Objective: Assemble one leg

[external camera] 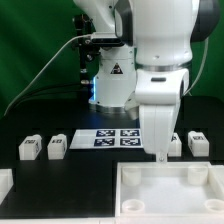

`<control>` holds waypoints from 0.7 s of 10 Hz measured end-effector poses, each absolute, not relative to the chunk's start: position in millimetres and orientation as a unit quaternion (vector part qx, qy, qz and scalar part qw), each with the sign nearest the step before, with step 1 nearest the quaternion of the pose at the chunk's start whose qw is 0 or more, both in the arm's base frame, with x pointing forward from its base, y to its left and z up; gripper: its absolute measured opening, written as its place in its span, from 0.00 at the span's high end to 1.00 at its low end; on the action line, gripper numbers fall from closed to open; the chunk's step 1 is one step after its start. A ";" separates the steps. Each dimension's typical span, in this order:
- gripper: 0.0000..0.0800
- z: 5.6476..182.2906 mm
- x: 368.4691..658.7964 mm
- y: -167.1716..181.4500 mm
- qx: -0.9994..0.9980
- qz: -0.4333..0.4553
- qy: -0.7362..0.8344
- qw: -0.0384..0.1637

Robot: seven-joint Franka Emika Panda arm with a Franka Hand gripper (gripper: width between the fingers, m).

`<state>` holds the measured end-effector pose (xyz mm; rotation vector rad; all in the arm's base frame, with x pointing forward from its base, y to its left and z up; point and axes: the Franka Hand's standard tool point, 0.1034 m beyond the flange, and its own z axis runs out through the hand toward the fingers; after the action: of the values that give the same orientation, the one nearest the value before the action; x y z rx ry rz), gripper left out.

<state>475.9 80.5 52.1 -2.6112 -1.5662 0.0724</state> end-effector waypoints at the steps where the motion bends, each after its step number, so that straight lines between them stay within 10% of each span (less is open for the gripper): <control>1: 0.19 59.0 469.5 96.9 -0.901 0.026 -0.431 0.045; 7: 0.19 66.7 460.5 150.8 -0.992 0.032 -0.116 0.048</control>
Offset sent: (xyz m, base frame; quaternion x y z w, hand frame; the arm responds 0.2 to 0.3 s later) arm -0.0042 0.0514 0.0077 -0.0384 0.0162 0.3498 0.9359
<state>460.5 150.8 66.7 -3.0234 -0.3531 0.0989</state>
